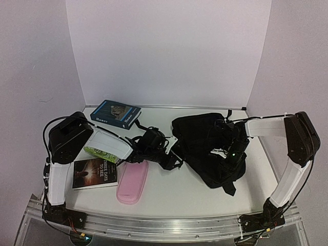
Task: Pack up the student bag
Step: Unzip the student bag at the center of the board.
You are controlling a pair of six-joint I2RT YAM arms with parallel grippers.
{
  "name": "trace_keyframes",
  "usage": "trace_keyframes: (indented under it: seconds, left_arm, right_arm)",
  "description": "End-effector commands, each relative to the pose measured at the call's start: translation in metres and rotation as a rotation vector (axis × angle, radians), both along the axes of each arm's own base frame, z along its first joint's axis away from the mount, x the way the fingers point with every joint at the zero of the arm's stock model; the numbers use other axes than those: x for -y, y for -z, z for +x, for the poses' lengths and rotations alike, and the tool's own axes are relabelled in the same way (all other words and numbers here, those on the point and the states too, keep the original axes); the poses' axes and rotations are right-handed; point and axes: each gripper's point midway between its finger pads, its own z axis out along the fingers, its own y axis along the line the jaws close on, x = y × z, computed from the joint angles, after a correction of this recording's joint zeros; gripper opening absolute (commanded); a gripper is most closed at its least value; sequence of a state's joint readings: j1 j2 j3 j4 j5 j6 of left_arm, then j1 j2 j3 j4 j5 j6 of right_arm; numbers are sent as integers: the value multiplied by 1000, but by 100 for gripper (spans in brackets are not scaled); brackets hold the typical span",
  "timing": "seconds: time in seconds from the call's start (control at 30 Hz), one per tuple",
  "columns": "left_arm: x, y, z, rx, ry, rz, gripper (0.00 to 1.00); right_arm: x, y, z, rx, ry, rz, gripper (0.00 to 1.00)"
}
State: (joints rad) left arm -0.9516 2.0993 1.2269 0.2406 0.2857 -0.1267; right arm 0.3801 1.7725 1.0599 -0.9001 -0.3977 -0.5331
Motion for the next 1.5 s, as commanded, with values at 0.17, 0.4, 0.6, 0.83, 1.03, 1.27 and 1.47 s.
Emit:
trace_keyframes:
  seconds: [0.17, 0.4, 0.6, 0.83, 1.03, 1.27, 1.47]
  left_arm:
    - [34, -11, 4, -61, 78, -133, 45]
    - [39, 4, 3, -107, 83, -125, 34]
    - [35, 9, 5, -106, 52, -119, 35]
    - [40, 18, 14, -113, 32, -116, 43]
    - [40, 19, 15, -133, 41, -125, 25]
    - [19, 6, 5, -116, 21, -109, 3]
    - [20, -1, -9, -103, 56, -88, 0]
  right_arm:
    - [6, 8, 1, 7, 5, -34, 62]
    - [5, 9, 1, -1, 6, -30, 62]
    - [5, 13, 0, -14, 7, -32, 63]
    - [5, 12, 1, -11, 10, -29, 63]
    - [4, 12, 1, -14, 13, -28, 62]
    - [4, 15, 3, -19, 28, -36, 60]
    - [6, 23, 7, -30, 55, -66, 58]
